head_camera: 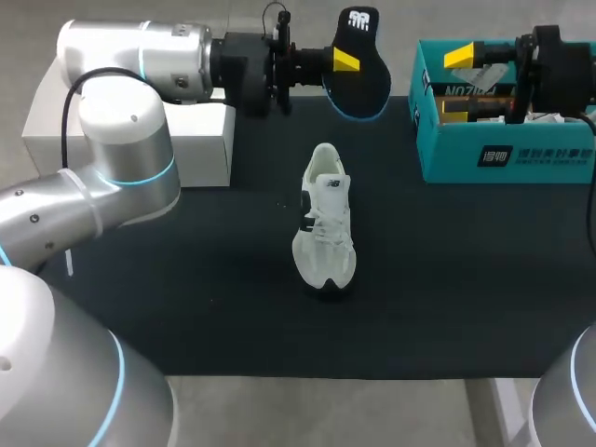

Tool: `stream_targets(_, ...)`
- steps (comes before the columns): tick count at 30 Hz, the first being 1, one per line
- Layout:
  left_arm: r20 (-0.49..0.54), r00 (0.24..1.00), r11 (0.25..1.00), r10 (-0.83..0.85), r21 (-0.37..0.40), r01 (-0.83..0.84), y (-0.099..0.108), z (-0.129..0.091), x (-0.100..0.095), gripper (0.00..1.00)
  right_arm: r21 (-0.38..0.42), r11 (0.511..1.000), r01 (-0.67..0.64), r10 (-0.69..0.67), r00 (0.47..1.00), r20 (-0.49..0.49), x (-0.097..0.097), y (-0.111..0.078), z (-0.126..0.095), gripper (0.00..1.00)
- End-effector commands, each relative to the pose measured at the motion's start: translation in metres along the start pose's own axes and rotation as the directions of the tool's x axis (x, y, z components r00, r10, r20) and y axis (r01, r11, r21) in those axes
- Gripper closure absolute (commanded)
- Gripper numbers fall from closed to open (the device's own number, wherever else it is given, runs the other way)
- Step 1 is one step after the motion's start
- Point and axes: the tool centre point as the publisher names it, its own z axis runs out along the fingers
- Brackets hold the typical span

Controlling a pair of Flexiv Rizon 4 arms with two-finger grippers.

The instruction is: Take the shoe out of the shoebox, open the shoe tongue, remove and reinsert the insole, then place the shoe into the shoebox

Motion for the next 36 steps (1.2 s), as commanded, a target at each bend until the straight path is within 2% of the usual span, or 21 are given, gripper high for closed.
stream_targets(1, -0.006, 0.999, 0.999, 0.048, 0.011, -0.048, 0.002, 0.004, 0.008, 1.0, 0.0, 1.0, 0.018, -0.018, 1.0, -0.004, 0.006, 0.004, 0.002, 0.0)
stream_targets(6, 0.005, 1.0, 0.999, 0.031, -0.014, -0.031, 0.008, 0.014, 0.016, 1.0, 0.014, 0.999, 0.042, -0.043, 0.999, 0.034, 0.015, 0.011, 0.006, 0.0)
stream_targets(12, 0.016, 0.996, 0.997, 0.083, -0.007, -0.082, 0.013, 0.041, 0.019, 1.0, 0.064, 0.997, 0.041, -0.044, 0.998, 0.041, 0.017, 0.019, 0.02, 0.0)
stream_targets(14, 0.014, 0.995, 0.995, 0.099, -0.007, -0.099, 0.014, 0.049, 0.021, 1.0, 0.073, 0.996, 0.043, -0.046, 0.998, 0.038, 0.019, 0.021, 0.025, 0.1)
stream_targets(16, 0.016, 0.994, 0.995, 0.104, -0.006, -0.104, 0.016, 0.054, 0.021, 1.0, 0.08, 0.996, 0.044, -0.048, 0.998, 0.04, 0.019, 0.023, 0.028, 0.29)
stream_targets(17, 0.019, 0.994, 0.994, 0.108, -0.009, -0.108, 0.017, 0.056, 0.021, 1.0, 0.082, 0.996, 0.043, -0.046, 0.998, 0.041, 0.018, 0.023, 0.029, 0.43)
stream_targets(19, 0.028, 0.994, 0.994, 0.108, -0.018, -0.108, 0.018, 0.06, 0.02, 1.0, 0.088, 0.995, 0.036, -0.04, 0.998, 0.042, 0.018, 0.022, 0.032, 0.52)
stream_targets(23, 0.042, 0.993, 0.993, 0.112, -0.026, -0.111, 0.02, 0.064, 0.016, 1.0, 0.095, 0.995, 0.03, -0.034, 0.999, 0.04, 0.017, 0.02, 0.034, 0.56)
stream_targets(27, 0.045, 0.99, 0.991, 0.134, -0.033, -0.133, 0.024, 0.065, 0.014, 1.0, 0.102, 0.994, 0.024, -0.028, 0.999, 0.038, 0.016, 0.019, 0.036, 0.66)
stream_targets(36, 0.043, 0.987, 0.987, 0.156, -0.039, -0.155, 0.028, 0.066, 0.013, 1.0, 0.113, 0.994, 0.012, -0.017, 0.999, 0.038, 0.014, 0.015, 0.038, 0.71)
